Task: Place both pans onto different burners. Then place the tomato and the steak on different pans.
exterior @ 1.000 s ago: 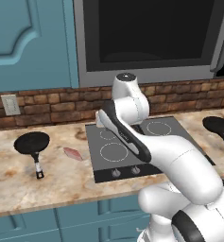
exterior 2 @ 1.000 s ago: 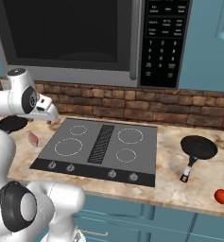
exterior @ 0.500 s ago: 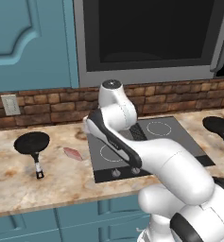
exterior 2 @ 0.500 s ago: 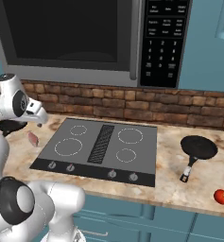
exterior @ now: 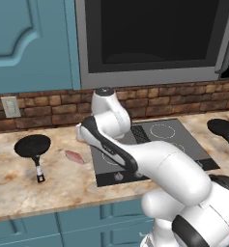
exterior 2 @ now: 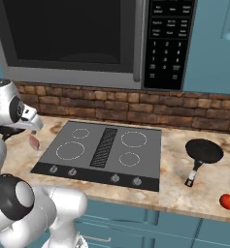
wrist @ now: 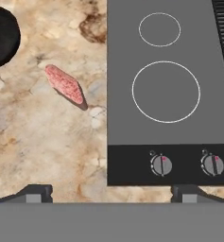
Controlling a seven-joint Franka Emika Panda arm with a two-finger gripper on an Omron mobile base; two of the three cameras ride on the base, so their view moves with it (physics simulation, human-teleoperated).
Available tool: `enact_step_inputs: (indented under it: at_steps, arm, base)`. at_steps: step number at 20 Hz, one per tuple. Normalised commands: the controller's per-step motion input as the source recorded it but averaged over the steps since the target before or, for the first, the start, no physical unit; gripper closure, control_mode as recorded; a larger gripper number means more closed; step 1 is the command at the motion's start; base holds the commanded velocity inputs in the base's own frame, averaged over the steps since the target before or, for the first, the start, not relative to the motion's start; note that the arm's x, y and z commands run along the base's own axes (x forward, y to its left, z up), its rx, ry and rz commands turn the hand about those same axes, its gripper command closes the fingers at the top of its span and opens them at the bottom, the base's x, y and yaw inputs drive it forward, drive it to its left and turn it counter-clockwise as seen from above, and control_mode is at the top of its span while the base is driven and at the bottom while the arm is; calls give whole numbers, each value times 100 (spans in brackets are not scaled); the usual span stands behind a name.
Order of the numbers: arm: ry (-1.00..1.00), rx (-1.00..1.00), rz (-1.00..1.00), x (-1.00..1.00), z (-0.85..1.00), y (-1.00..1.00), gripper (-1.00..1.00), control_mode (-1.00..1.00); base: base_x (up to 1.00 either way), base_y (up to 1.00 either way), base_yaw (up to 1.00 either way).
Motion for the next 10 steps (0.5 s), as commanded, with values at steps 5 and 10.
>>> enact_step_inputs:
  at_steps: [5, 10]
  arm:
    - [6, 7, 1, 0, -22, 31, -100, -100]
    - [6, 6, 0, 0, -22, 36, -100, -100]
  base:
    - [0, 0, 0]
    - [0, 0, 0]
